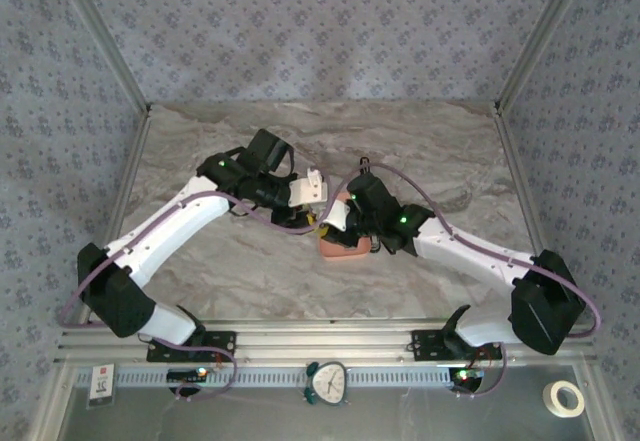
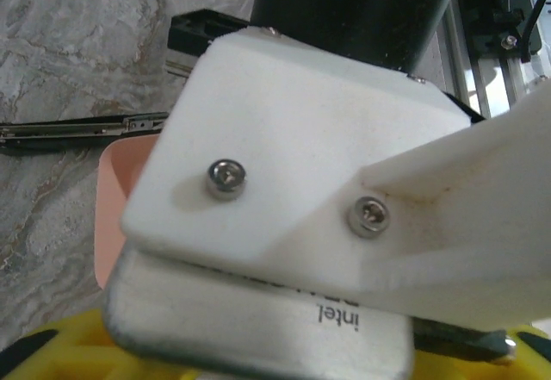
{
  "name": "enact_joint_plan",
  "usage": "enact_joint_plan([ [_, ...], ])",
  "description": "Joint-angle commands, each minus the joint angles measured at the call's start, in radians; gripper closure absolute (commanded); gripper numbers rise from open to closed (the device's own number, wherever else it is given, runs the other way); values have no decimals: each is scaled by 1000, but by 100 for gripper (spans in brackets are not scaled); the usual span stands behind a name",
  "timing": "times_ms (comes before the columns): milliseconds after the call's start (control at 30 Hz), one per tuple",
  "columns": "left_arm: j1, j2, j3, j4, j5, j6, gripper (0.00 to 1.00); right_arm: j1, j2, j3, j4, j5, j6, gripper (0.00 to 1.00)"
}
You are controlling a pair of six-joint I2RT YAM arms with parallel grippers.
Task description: Load the staples into the stapler
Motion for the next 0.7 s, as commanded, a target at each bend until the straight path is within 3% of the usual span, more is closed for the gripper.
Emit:
enact_joint_plan([
  [0,1,-58,-10,89,156,25,44,6,-12,-5,105,-68,15,100],
  [300,91,-131,-85,-3,139,135,38,-24,-53,-39,119,-139,18,100],
  [667,97,-126,-151,49,122,128,39,-38,-62,-42,156,-203,37,100],
])
